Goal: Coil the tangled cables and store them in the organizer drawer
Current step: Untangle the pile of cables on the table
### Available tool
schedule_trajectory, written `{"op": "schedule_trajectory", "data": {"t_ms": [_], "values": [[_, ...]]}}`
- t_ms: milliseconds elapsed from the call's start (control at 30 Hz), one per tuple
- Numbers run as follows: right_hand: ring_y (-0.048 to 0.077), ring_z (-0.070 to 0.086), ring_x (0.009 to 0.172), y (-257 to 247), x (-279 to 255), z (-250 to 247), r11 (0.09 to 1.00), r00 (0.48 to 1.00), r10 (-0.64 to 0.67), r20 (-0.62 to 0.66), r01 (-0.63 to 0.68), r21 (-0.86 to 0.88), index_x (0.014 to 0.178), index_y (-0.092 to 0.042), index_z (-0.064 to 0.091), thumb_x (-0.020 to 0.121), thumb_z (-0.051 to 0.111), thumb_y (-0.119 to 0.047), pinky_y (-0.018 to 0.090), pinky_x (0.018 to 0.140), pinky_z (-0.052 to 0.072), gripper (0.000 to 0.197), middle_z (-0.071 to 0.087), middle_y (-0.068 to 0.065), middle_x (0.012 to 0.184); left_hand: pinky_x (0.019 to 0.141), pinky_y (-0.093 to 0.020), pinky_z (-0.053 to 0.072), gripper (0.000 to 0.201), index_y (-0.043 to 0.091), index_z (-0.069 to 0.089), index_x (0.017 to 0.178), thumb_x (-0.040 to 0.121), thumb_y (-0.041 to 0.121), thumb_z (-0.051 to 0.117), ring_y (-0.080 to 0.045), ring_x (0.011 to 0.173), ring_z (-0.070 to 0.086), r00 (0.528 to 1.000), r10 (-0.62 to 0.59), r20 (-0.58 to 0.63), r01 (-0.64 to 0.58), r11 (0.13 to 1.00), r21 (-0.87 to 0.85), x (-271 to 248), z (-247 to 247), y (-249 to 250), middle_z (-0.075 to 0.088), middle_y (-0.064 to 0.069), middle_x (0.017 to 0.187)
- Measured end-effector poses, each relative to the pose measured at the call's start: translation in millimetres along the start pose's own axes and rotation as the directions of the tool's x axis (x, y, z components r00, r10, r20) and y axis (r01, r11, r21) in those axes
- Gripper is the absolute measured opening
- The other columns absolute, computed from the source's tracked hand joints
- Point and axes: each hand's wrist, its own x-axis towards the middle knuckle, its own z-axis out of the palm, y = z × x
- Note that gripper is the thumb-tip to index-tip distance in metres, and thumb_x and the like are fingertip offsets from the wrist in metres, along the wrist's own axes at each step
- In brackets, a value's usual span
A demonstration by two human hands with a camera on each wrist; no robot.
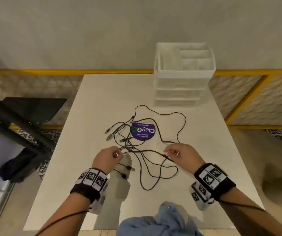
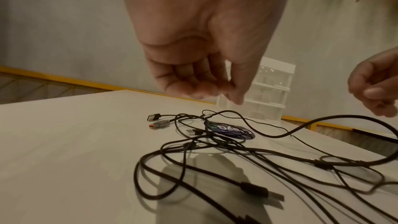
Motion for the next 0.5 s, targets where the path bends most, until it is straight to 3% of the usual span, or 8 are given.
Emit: {"op": "schedule_trajectory", "data": {"t_ms": [67, 133, 200, 267, 333, 500], "values": [[0.014, 0.059, 0.074, 2, 10, 3, 0.999, 0.997, 0.032, -0.064, -0.033, -0.020, 0.096, -0.024, 0.069, 0.085, 0.059, -0.018, 0.023, 0.074, 0.046, 0.016, 0.069, -0.002, 0.089, 0.064, -0.028, 0.043, 0.009, 0.015, 0.064, 0.078, 0.082, 0.023, 0.063, -0.024, 0.073, 0.060, 0.997, -0.018, -0.073, 0.014, 0.999, -0.043, 6, 1, -2, 0.066, -0.006, 0.074], [0.015, 0.060, 0.084, 7, 18, 9, 0.992, 0.996, 0.086, -0.035, -0.089, -0.089, 0.104, -0.020, 0.068, 0.087, 0.056, -0.019, 0.022, 0.080, 0.044, 0.020, 0.069, 0.003, 0.101, 0.067, -0.028, 0.044, 0.006, 0.016, 0.064, 0.077, 0.081, 0.021, 0.064, -0.023, 0.075, 0.059, 0.999, 0.013, -0.031, -0.014, 1.000, -0.022, 8, 9, -5, 0.064, -0.003, 0.076], [0.022, 0.059, 0.104, 14, 23, 19, 0.962, 0.980, 0.175, 0.098, -0.149, -0.229, 0.116, -0.016, 0.062, 0.089, 0.055, -0.022, 0.027, 0.091, 0.043, 0.028, 0.064, 0.007, 0.116, 0.073, -0.026, 0.042, 0.004, 0.017, 0.065, 0.081, 0.078, 0.020, 0.067, -0.019, 0.083, 0.058, 0.991, 0.076, 0.110, -0.080, 0.996, 0.030, 8, 21, -9, 0.061, 0.001, 0.084], [0.026, 0.052, 0.116, 21, 26, 31, 0.910, 0.936, 0.265, 0.231, -0.164, -0.380, 0.125, -0.015, 0.054, 0.089, 0.055, -0.026, 0.034, 0.099, 0.040, 0.038, 0.057, 0.010, 0.126, 0.082, -0.029, 0.043, 0.023, 0.017, 0.065, 0.092, 0.073, 0.026, 0.072, -0.020, 0.095, 0.056, 0.955, 0.120, 0.273, -0.158, 0.980, 0.122, 11, 34, -15, 0.060, -0.001, 0.096], [0.026, 0.050, 0.119, 27, 25, 38, 0.891, 0.916, 0.315, 0.248, -0.196, -0.409, 0.130, -0.018, 0.048, 0.088, 0.055, -0.025, 0.034, 0.100, 0.039, 0.043, 0.053, 0.010, 0.130, 0.089, -0.032, 0.042, 0.042, 0.018, 0.064, 0.106, 0.069, 0.036, 0.074, -0.019, 0.103, 0.051, 0.924, 0.125, 0.361, -0.213, 0.953, 0.215, 11, 43, -20, 0.058, -0.002, 0.105], [0.025, 0.050, 0.121, 38, 19, 48, 0.900, 0.913, 0.357, 0.198, -0.280, -0.335, 0.138, -0.017, 0.037, 0.092, 0.046, -0.013, 0.030, 0.102, 0.037, 0.048, 0.052, 0.010, 0.134, 0.087, -0.030, 0.038, 0.029, 0.021, 0.065, 0.104, 0.078, 0.034, 0.066, -0.021, 0.104, 0.053, 0.937, 0.192, 0.293, -0.267, 0.932, 0.244, 10, 52, -22, 0.058, 0.000, 0.101]]}}
